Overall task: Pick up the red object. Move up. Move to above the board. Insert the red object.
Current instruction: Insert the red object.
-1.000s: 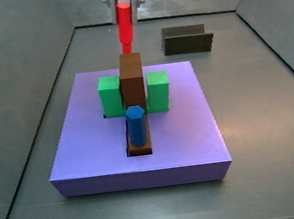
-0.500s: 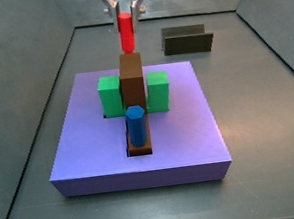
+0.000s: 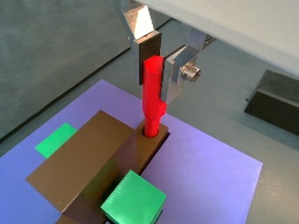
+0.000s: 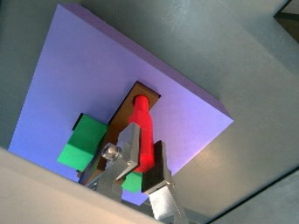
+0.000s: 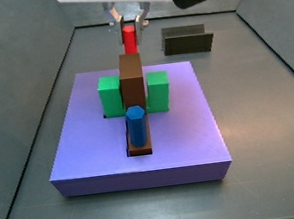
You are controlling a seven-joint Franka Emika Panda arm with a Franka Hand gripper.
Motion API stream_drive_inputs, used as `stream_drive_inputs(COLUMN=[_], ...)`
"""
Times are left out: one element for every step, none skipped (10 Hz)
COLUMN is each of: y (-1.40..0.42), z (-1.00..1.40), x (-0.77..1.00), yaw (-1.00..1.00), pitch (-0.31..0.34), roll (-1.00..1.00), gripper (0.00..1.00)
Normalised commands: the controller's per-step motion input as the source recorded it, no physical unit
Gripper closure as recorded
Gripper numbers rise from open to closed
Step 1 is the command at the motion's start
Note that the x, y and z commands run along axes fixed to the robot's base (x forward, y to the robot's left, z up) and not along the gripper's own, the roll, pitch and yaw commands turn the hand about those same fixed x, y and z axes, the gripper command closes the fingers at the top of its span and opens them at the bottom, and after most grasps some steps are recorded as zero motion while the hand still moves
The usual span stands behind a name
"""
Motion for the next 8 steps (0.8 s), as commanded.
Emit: stream_drive_inputs(y=[0.06,0.03,0.0,0.0,0.0,0.0,0.0,0.0], z=[-0.27,-0.28,-0.27,-0.26,-0.31,-0.35,-0.37,-0.29], x=[0.05,0.06,0.14,0.16,0.09,0.07,0.05,0.06], yaw=[-0.05,-0.05,-0.03,-0.05,-0.09,-0.09,-0.09,-0.1], pitch=[-0.011,-0.016,0.0,0.0,0.0,-0.003,0.0,0.0], roll=[0.0,0.0,0.0,0.01,0.02,0.02,0.04,0.08], gripper=[1.0,1.0,1.0,1.0,1.0,1.0,1.0,1.0])
